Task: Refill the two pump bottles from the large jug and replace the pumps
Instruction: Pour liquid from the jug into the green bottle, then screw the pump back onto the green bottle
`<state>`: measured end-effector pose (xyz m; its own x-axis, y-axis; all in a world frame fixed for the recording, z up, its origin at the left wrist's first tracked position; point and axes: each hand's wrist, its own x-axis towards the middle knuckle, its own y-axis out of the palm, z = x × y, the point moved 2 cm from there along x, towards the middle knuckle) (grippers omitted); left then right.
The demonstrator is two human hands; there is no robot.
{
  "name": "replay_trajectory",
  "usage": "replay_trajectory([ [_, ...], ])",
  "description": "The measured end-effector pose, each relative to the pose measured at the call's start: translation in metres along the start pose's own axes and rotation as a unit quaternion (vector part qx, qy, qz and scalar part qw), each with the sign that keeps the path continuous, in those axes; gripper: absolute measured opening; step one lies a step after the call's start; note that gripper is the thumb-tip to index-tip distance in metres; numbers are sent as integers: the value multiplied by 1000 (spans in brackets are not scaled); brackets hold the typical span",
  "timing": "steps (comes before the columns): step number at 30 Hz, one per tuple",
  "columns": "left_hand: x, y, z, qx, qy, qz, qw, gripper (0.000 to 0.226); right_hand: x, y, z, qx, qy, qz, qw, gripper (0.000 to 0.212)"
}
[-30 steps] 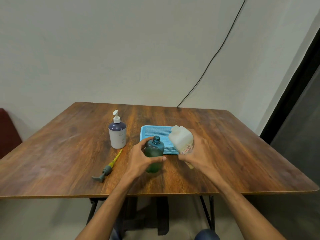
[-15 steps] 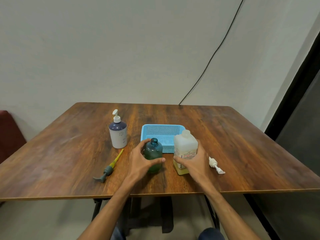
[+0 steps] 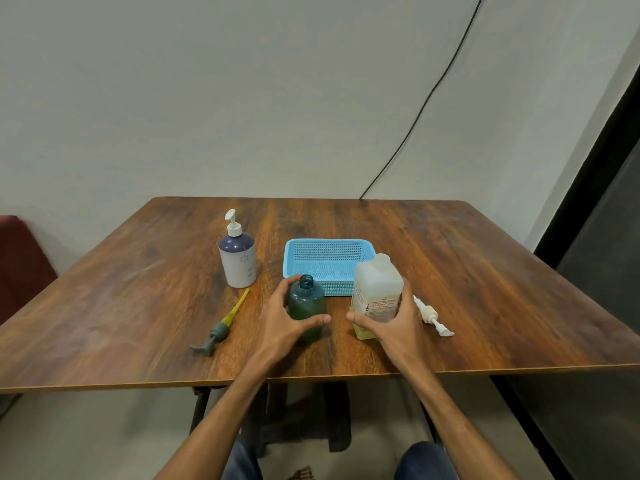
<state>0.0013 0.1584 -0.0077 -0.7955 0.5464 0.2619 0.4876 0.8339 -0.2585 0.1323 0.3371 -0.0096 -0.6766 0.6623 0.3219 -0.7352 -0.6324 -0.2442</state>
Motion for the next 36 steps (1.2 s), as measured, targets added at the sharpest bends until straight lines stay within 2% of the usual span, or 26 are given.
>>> replay_trajectory([
  [4,-4,-4,1,4,1,20,1000,100,-12,-5,9,21,-15,-17,1000,107],
  [6,-10,-9,-1,0,4,22,1000,107,-21,-7,19,20,-45,-64,997,95],
  [8,-19,-17,-3,-3,15,8,1000,108,-33,-8,33,-23,-106,-144,984,75],
  [11,-38,-33,-3,23,34,-61,997,92,-55,-1,45,-38,-192,-236,952,31],
  [14,-56,-55,4,95,39,-169,980,65,-68,18,50,-30,-214,-193,957,11],
  [17,-64,-77,15,189,43,-226,955,50,-70,46,49,-10,-175,-116,978,16],
  [21,-57,-98,44,286,-15,-200,937,56,-67,77,36,-18,-106,-91,990,45],
  [24,-54,-106,64,305,-40,-174,935,58,-60,93,24,-51,-75,-72,993,66],
  [27,-50,-110,71,332,-22,-184,925,45,-53,103,16,-60,-49,-38,996,77],
  [30,-46,-115,72,341,-4,-172,924,33,-46,109,13,-61,-28,-10,998,83],
  [36,-49,-127,51,286,25,-154,945,42,-38,113,11,-35,-2,4,999,85],
])
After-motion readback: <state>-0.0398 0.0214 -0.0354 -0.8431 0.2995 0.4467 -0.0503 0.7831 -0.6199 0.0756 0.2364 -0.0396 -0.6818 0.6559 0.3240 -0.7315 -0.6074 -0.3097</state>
